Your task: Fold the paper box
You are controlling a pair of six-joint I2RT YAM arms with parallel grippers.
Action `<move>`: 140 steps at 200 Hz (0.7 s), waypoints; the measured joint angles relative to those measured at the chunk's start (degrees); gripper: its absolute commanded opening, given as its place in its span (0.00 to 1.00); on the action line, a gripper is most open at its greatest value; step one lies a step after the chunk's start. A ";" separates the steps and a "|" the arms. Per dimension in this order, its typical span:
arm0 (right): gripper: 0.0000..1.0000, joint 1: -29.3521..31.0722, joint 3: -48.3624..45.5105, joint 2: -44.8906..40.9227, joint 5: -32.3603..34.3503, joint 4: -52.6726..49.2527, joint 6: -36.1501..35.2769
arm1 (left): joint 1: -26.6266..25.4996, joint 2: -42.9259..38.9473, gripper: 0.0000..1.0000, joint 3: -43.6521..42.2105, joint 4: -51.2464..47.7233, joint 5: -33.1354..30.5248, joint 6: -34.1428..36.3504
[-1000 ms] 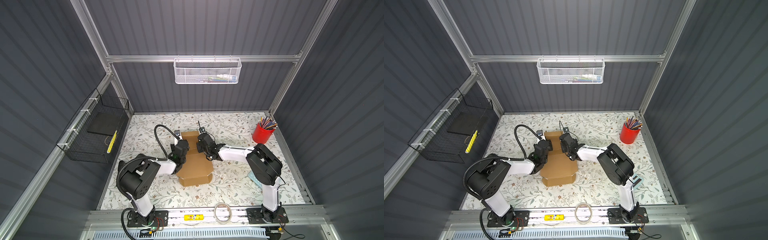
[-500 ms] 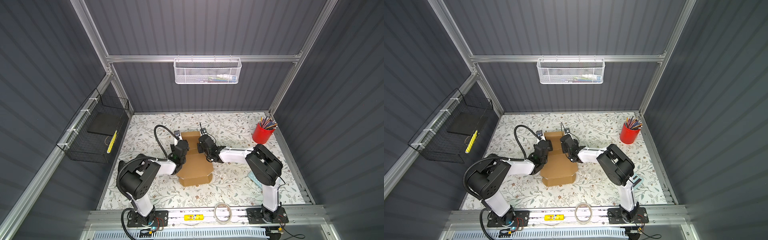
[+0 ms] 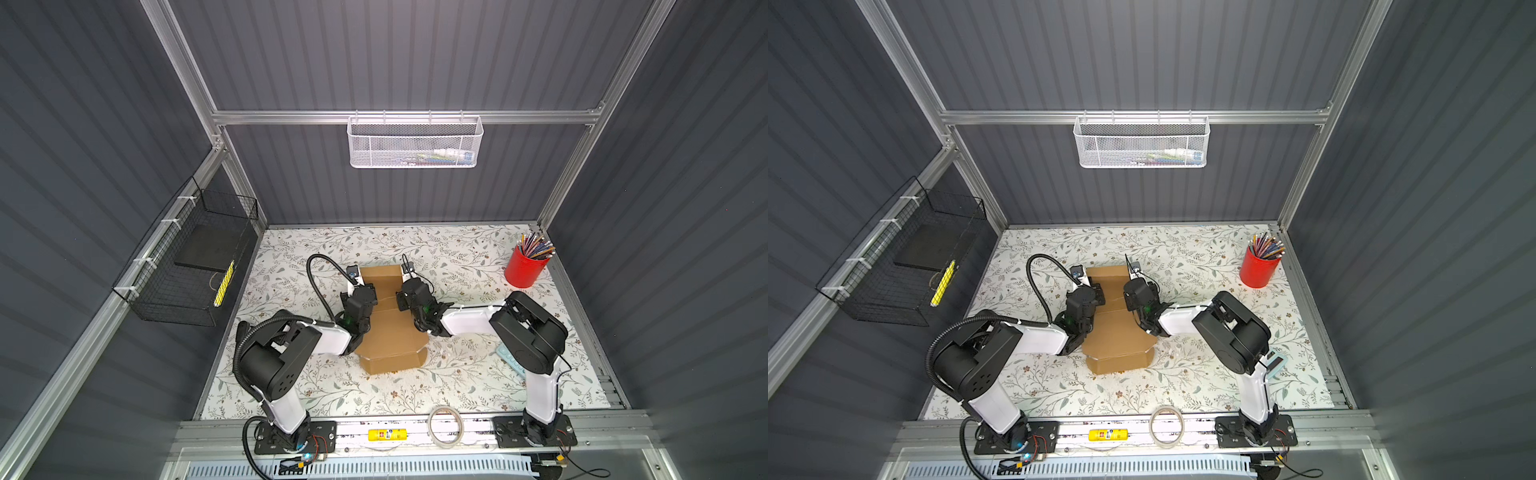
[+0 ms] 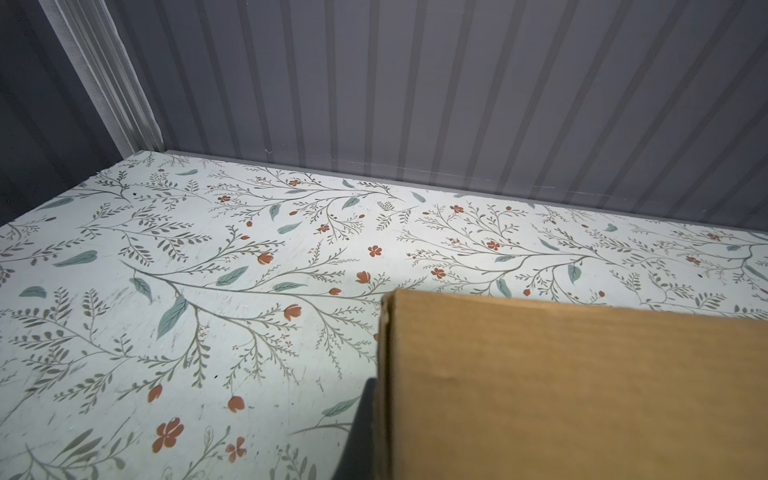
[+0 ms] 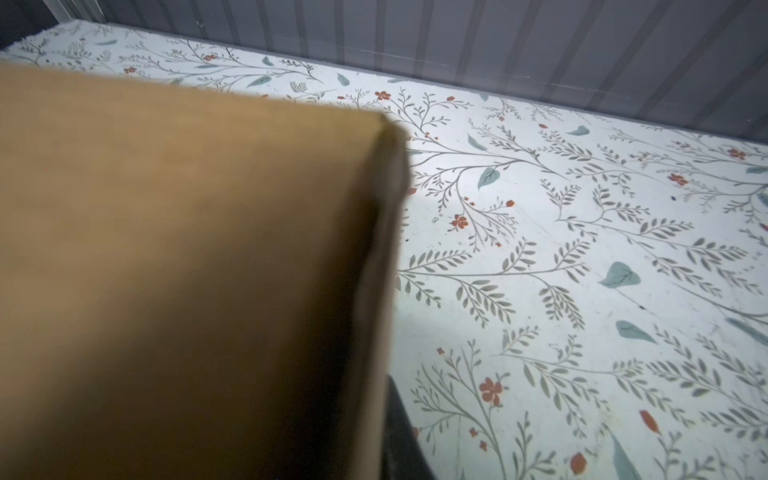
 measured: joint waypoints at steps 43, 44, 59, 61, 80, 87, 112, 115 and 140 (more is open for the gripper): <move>0.31 -0.02 -0.17 0.00 0.92 2.21 -0.87 | 0.24 0.00 0.00 -0.90 1.46 -0.42 -0.13; 0.31 -0.02 -0.20 0.00 0.94 2.27 -0.85 | 0.24 0.00 0.00 -0.92 1.51 -0.44 -0.13; 0.34 -0.02 -0.44 0.00 1.29 3.08 -1.07 | 0.31 0.00 0.00 -1.14 1.92 -0.57 -0.11; 0.34 -0.02 -0.48 0.00 1.33 3.19 -1.14 | 0.31 0.00 0.00 -1.14 1.92 -0.57 -0.11; 0.39 -0.02 -0.66 0.00 1.95 3.93 -1.75 | 0.37 0.00 0.00 -1.14 1.92 -0.59 -0.11; 0.40 -0.02 -0.70 0.00 2.14 4.13 -1.92 | 0.39 0.00 0.00 -1.14 1.92 -0.59 -0.11; 0.43 -0.02 -0.85 -0.15 2.75 4.50 -2.95 | 0.39 0.00 0.00 -1.14 1.92 -0.68 -0.11; 0.43 -0.02 -0.85 -0.17 2.82 4.50 -3.06 | 0.39 0.00 0.00 -1.14 1.90 -0.72 -0.11; 0.44 -0.02 -0.83 -0.66 3.04 4.50 -4.31 | 0.42 0.00 0.00 -1.14 1.90 -0.85 -0.09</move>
